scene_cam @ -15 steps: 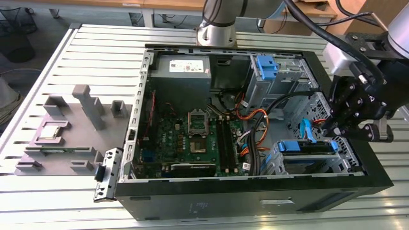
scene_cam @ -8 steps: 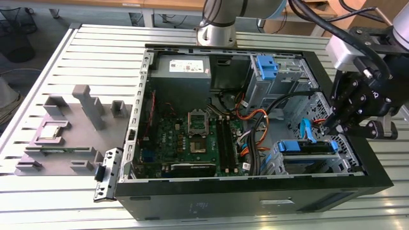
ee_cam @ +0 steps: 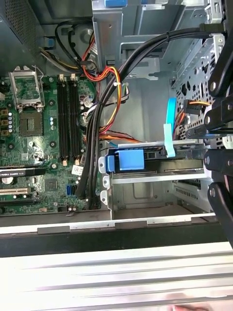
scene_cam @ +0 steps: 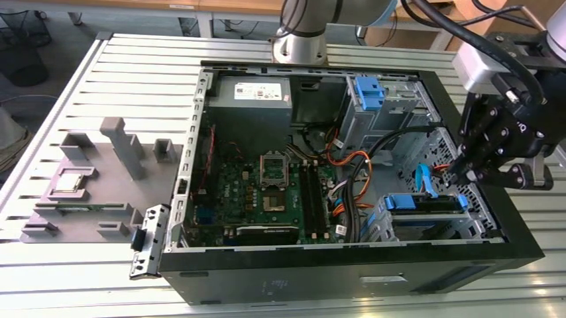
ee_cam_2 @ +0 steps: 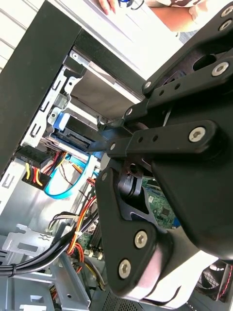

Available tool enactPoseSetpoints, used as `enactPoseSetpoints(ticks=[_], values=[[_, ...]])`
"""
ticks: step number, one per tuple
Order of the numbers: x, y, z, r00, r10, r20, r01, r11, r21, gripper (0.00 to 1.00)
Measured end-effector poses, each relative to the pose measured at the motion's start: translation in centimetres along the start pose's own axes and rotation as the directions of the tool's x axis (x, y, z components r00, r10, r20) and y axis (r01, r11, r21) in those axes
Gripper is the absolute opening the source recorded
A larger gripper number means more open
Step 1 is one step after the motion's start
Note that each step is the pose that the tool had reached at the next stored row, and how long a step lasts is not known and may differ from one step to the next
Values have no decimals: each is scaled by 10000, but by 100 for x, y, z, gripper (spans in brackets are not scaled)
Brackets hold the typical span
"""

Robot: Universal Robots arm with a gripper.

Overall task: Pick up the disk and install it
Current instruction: 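Insert the second disk wire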

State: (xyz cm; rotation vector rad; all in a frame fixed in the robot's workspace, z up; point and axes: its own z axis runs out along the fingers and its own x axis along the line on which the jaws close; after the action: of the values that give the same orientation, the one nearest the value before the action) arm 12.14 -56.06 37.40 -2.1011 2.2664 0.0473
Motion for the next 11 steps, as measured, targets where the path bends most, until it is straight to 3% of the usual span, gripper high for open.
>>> enactPoseSetpoints(ticks=[11], values=[[-73, -33, 10, 10000, 0, 2, 0, 10000, 0, 24]])
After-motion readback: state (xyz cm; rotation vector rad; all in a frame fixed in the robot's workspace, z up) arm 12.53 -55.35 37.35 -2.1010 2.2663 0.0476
